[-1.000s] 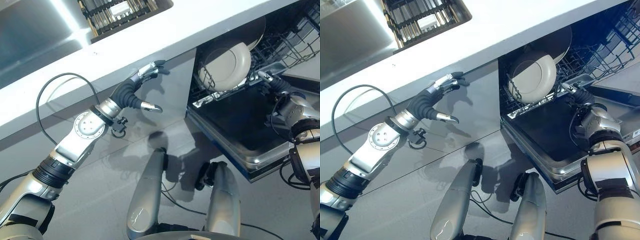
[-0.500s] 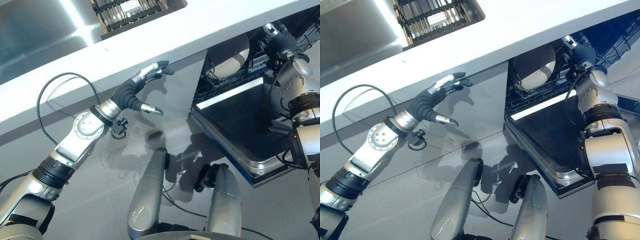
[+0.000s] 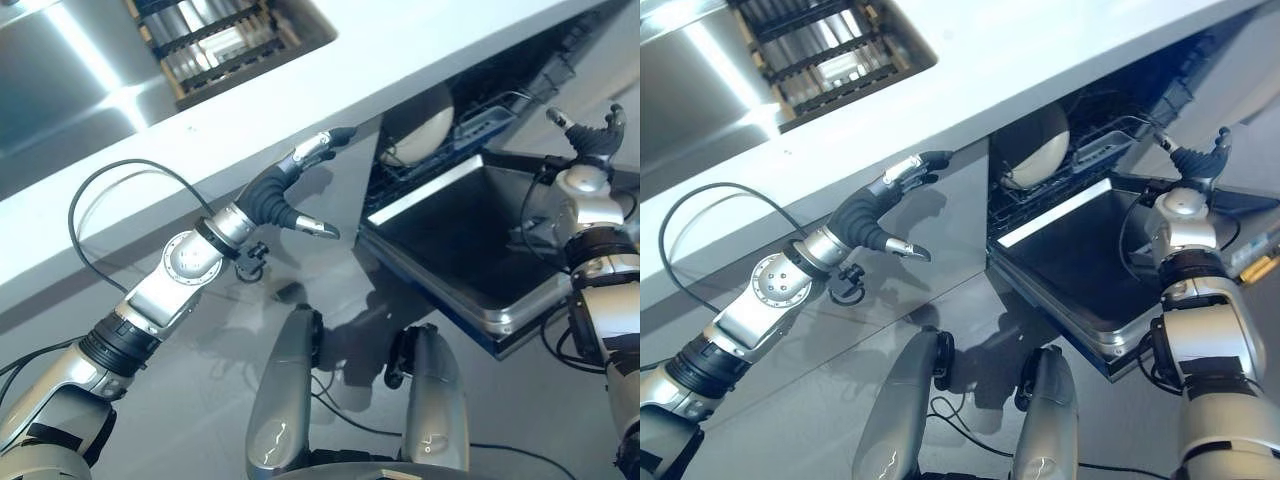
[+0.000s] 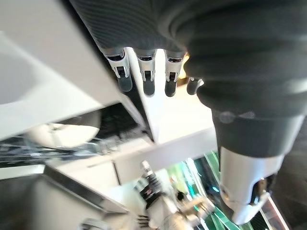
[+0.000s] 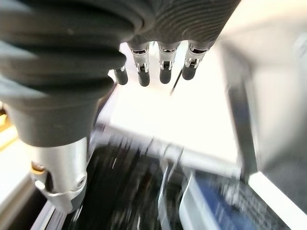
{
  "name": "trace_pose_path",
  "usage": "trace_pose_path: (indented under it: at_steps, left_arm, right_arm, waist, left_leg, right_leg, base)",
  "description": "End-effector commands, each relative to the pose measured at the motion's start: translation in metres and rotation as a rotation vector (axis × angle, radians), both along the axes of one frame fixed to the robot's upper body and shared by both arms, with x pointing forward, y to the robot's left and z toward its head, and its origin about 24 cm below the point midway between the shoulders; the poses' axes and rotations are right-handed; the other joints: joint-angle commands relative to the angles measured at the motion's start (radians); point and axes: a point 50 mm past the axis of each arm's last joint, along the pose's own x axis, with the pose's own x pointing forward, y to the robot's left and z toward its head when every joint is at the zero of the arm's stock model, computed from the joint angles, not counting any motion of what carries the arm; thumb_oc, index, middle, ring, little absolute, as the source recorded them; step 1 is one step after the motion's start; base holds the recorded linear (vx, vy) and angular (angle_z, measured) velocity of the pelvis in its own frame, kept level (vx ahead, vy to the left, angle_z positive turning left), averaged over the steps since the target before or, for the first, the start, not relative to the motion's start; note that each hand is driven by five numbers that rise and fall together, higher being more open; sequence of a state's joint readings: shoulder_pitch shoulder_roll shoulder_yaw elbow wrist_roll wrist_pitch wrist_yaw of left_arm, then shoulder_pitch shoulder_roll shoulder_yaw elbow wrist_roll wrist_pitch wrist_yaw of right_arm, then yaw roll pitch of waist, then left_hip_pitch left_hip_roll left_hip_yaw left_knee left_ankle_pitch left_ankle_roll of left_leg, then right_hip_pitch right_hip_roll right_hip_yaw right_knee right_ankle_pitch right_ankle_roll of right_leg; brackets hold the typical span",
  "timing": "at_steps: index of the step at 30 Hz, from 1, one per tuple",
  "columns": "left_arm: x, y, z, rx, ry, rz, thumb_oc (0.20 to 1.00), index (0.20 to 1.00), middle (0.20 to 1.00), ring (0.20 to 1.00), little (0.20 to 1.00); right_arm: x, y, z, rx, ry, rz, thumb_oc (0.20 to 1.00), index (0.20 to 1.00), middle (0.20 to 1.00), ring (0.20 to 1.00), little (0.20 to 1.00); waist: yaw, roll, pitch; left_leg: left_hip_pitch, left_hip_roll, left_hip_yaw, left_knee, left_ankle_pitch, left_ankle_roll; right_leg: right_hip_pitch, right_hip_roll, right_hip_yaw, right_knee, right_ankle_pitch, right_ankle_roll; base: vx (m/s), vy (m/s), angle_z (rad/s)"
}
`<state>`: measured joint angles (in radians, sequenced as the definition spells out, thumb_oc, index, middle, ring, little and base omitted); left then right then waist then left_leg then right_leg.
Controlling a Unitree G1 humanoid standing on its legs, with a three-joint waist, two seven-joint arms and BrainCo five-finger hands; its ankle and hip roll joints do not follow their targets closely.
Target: Pick up plates and place into dishwasher.
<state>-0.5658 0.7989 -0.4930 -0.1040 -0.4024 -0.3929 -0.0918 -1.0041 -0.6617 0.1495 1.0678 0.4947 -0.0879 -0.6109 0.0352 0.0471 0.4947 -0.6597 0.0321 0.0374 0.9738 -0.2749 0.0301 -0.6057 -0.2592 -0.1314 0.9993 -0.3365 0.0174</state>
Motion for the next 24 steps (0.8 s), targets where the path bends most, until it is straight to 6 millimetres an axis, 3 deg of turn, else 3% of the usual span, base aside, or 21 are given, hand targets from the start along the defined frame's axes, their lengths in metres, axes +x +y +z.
trace_pose_path:
  at_steps: [1, 5, 8, 12, 14, 16, 19, 21, 24]
  left_arm:
    - [-0.015, -0.021, 0.010, -0.125, -0.116, -0.084, 1.000, 1.000, 1.000, 1.000, 1.000]
    - [-0.017, -0.026, 0.007, -0.128, -0.137, -0.073, 1.000, 1.000, 1.000, 1.000, 1.000]
    - [-0.016, -0.022, 0.007, -0.137, -0.139, -0.052, 1.000, 1.000, 1.000, 1.000, 1.000]
    - [-0.016, -0.014, 0.000, -0.142, -0.107, -0.031, 1.000, 1.000, 1.000, 1.000, 1.000]
    - [-0.018, -0.014, -0.004, -0.132, -0.094, -0.038, 1.000, 1.000, 1.000, 1.000, 1.000]
    - [-0.020, -0.015, -0.007, -0.118, -0.082, -0.047, 1.000, 1.000, 1.000, 1.000, 1.000]
    - [-0.021, -0.018, -0.009, -0.098, -0.083, -0.045, 1.000, 1.000, 1.000, 1.000, 1.000]
    - [-0.022, -0.021, -0.008, -0.101, -0.079, -0.051, 1.000, 1.000, 1.000, 1.000, 1.000]
    - [-0.023, -0.023, -0.006, -0.098, -0.068, -0.062, 1.000, 1.000, 1.000, 1.000, 1.000]
  right_arm:
    - [-0.022, -0.006, 0.004, -0.133, -0.163, -0.232, 1.000, 1.000, 1.000, 1.000, 1.000]
    - [-0.036, -0.009, -0.026, -0.137, -0.138, -0.315, 1.000, 1.000, 1.000, 1.000, 1.000]
    - [-0.051, -0.025, -0.050, -0.119, -0.044, -0.397, 1.000, 1.000, 1.000, 1.000, 1.000]
    - [-0.086, -0.057, -0.103, -0.009, 0.129, -0.504, 1.000, 1.000, 1.000, 1.000, 1.000]
    - [-0.109, -0.074, -0.132, 0.127, 0.227, -0.537, 1.000, 1.000, 1.000, 1.000, 1.000]
    - [-0.125, -0.082, -0.149, 0.154, 0.346, -0.558, 1.000, 1.000, 1.000, 1.000, 1.000]
    - [-0.142, -0.087, -0.173, 0.362, 0.381, -0.556, 1.000, 1.000, 1.000, 1.000, 1.000]
    - [-0.146, -0.087, -0.180, 0.404, 0.394, -0.529, 1.000, 1.000, 1.000, 1.000, 1.000]
    - [-0.138, -0.078, -0.189, 0.536, 0.340, -0.383, 1.000, 1.000, 1.000, 1.000, 1.000]
  waist:
    - [-0.021, 0.036, -0.001]
    - [-0.051, 0.045, 0.003]
    - [-0.070, 0.051, 0.007]
    - [-0.084, 0.057, 0.007]
    - [-0.081, 0.063, 0.005]
    - [-0.075, 0.067, 0.004]
    - [-0.071, 0.078, 0.006]
    - [-0.067, 0.083, 0.008]
    - [-0.056, 0.097, 0.015]
  left_leg:
    - [0.102, -0.025, 0.074, 0.000, -0.175, 0.093]
    - [0.109, -0.027, 0.088, -0.006, -0.181, 0.098]
    - [0.112, -0.023, 0.105, -0.013, -0.182, 0.100]
    - [0.123, -0.025, 0.116, -0.024, -0.186, 0.103]
    - [0.132, -0.028, 0.117, -0.021, -0.191, 0.103]
    - [0.134, -0.030, 0.116, -0.012, -0.194, 0.102]
    - [0.127, -0.031, 0.113, -0.007, -0.189, 0.102]
    - [0.121, -0.036, 0.110, -0.004, -0.189, 0.104]
    - [0.108, -0.047, 0.103, 0.004, -0.183, 0.104]
  right_leg:
    - [0.034, 0.081, 0.009, -0.092, 0.027, -0.066]
    - [0.035, 0.093, 0.030, -0.104, 0.032, -0.060]
    - [0.029, 0.098, 0.039, -0.114, 0.038, -0.054]
    - [0.036, 0.109, 0.045, -0.127, 0.038, -0.054]
    - [0.047, 0.107, 0.041, -0.132, 0.034, -0.055]
    - [0.053, 0.101, 0.035, -0.128, 0.032, -0.057]
    - [0.044, 0.095, 0.033, -0.117, 0.030, -0.059]
    - [0.037, 0.093, 0.031, -0.109, 0.026, -0.061]
    - [0.022, 0.082, 0.025, -0.088, 0.023, -0.065]
  base:
    - [-0.07, 0.129, -0.17]
    - [-0.07, 0.092, -0.12]
    - [-0.07, 0.051, -0.13]
    - [-0.03, -0.004, -0.11]
    - [0.03, -0.033, -0.11]
    - [0.05, -0.055, -0.07]
    - [0.04, -0.083, -0.02]
    - [0.02, -0.089, 0.01]
    - [0.01, -0.091, 0.03]
